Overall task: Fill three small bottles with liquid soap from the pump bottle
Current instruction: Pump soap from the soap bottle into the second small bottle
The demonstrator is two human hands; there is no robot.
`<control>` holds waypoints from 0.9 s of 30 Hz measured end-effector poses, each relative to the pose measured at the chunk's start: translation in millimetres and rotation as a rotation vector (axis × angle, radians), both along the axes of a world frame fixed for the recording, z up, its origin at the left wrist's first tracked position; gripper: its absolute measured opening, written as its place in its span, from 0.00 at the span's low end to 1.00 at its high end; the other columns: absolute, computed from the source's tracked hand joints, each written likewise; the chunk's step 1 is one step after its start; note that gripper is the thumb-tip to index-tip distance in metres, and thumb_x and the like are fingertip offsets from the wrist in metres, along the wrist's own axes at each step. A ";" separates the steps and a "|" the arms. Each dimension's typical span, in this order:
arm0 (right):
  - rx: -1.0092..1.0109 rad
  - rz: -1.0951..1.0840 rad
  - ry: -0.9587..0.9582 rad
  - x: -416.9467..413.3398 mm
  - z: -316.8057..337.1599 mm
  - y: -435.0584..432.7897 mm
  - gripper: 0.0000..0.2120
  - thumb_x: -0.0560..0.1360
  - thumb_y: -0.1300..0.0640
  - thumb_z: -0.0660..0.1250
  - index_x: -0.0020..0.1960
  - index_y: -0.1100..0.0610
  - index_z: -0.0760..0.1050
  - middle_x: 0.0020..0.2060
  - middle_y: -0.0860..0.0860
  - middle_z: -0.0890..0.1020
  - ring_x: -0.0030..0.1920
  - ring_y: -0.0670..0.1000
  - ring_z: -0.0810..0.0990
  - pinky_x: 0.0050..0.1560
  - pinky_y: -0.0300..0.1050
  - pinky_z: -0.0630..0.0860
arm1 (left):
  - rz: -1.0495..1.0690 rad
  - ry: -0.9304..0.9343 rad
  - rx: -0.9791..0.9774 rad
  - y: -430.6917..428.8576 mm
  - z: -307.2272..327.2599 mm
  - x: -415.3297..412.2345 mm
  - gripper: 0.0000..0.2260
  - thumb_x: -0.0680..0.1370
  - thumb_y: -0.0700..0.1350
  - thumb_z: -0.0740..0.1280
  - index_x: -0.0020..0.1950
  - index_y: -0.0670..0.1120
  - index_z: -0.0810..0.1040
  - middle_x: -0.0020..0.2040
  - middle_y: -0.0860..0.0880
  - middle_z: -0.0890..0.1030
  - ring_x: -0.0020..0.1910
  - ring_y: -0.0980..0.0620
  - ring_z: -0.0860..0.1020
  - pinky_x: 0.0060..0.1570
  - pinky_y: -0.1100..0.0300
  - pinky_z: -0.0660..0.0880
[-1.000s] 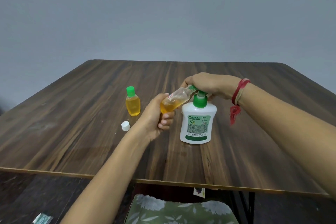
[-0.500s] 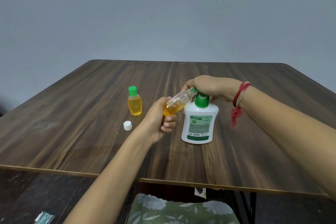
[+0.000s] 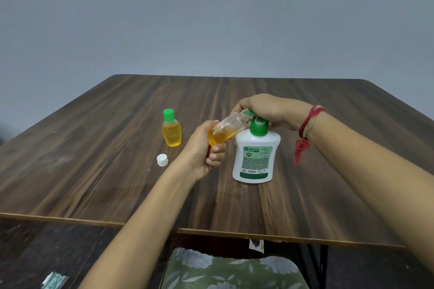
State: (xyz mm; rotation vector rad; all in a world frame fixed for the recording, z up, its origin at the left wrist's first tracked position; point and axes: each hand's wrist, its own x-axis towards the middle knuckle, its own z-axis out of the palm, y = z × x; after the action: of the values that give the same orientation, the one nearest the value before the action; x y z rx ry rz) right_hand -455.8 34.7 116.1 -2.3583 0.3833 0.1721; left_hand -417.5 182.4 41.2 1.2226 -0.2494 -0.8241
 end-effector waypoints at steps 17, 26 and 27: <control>-0.059 0.012 0.025 -1.3 7.4 1.1 0.13 0.78 0.56 0.53 0.49 0.45 0.75 0.37 0.47 0.81 0.40 0.48 0.74 0.51 0.51 0.68 | -0.006 -0.001 0.001 0.1 3.6 0.2 0.17 0.81 0.52 0.52 0.34 0.47 0.66 0.20 0.53 0.61 0.15 0.59 0.58 0.15 0.71 0.51; -0.039 0.014 0.006 -1.7 4.6 0.6 0.14 0.78 0.56 0.53 0.45 0.44 0.75 0.39 0.48 0.81 0.41 0.49 0.74 0.49 0.51 0.68 | -0.004 0.001 0.000 0.5 2.8 -0.6 0.18 0.80 0.52 0.52 0.32 0.48 0.65 0.20 0.52 0.61 0.16 0.59 0.58 0.15 0.70 0.51; -0.037 0.015 0.002 -1.4 5.0 0.0 0.14 0.78 0.56 0.53 0.45 0.44 0.75 0.39 0.47 0.81 0.41 0.48 0.74 0.49 0.51 0.67 | 0.000 -0.001 -0.004 0.4 4.2 0.2 0.18 0.80 0.52 0.52 0.32 0.48 0.66 0.20 0.52 0.61 0.16 0.59 0.58 0.15 0.71 0.51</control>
State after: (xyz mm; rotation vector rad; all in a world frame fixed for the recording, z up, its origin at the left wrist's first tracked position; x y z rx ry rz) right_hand -457.2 34.7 121.1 -2.3980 0.3735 0.1762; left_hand -417.2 182.8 45.3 1.2191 -0.2521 -0.8226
